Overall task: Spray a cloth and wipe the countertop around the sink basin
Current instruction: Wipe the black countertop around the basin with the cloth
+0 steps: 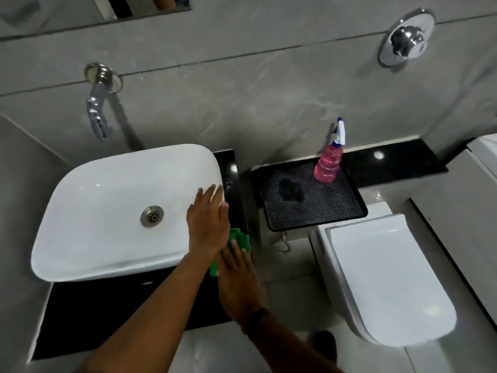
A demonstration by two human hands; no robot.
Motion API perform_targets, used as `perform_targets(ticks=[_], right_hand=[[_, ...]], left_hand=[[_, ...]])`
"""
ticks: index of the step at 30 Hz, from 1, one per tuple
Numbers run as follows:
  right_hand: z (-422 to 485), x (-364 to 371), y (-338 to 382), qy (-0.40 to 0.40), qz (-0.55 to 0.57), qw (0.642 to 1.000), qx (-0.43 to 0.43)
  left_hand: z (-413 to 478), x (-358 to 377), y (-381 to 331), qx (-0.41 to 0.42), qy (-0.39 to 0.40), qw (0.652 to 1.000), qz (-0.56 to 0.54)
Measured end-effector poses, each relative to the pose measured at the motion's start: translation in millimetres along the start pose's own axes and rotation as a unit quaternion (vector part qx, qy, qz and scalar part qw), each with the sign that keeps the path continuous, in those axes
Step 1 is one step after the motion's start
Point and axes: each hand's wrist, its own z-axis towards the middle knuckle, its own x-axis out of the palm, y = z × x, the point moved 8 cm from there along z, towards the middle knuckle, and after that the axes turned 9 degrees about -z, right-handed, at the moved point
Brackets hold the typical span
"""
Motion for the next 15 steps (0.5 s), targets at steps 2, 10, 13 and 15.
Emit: perform_targets(ticks=[2,10,13,15], right_hand=[[6,3,1,0.000,-0.023,1.000,0.000],[33,6,-19,-0.007,-0.011,1.000,0.022],[44,10,-30,-0.020,-0.011,1.000,-0.006],[59,11,-41,-0.036,-0.014,0.999,-0.019]], left_hand=[[-1,5,4,0.019,-0.007,1.000,0.000],[1,-4,19,-0.051,-0.055,0.993,-0.094],[1,-4,19,-0.054,-0.058,0.993,-0.082],[3,-3,21,-0.060,-0.056,0.995,-0.050]])
